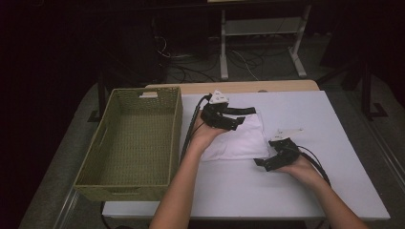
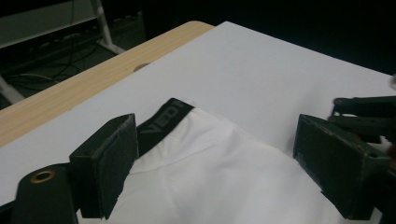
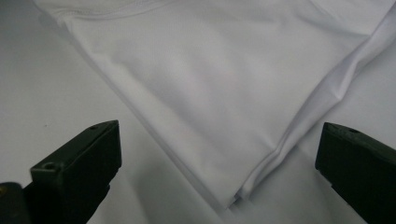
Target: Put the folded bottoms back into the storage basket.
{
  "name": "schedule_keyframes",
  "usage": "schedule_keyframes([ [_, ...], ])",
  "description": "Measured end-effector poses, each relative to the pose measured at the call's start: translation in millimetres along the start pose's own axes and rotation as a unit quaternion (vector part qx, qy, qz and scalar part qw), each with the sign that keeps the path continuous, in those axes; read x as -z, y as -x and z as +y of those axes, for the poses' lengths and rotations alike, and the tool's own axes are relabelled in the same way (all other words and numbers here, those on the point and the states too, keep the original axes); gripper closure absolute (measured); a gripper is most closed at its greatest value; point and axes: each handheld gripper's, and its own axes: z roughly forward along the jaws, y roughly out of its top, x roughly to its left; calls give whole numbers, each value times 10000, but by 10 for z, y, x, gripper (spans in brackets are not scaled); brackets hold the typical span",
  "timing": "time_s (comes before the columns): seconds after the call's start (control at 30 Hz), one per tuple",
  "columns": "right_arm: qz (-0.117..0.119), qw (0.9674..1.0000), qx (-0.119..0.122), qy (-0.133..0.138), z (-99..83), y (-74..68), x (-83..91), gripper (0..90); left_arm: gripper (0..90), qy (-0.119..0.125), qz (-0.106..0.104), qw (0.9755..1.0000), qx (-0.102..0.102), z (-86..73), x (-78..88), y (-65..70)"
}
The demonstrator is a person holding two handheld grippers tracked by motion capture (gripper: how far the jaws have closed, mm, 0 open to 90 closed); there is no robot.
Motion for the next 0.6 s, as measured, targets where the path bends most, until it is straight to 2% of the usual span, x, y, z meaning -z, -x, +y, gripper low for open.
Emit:
schedule_keyframes([
  [0.2,17,10000,2,3,-1,0,1,1,212,-51,178,9998,80,-24,-56,-118],
  [0.33,23,10000,-17,11,-2,1,4,1,240,-153,309,9994,47,-36,-105,-187],
  [0.6,49,10000,-24,13,-3,2,7,1,284,-269,447,9985,193,-60,-188,-334],
])
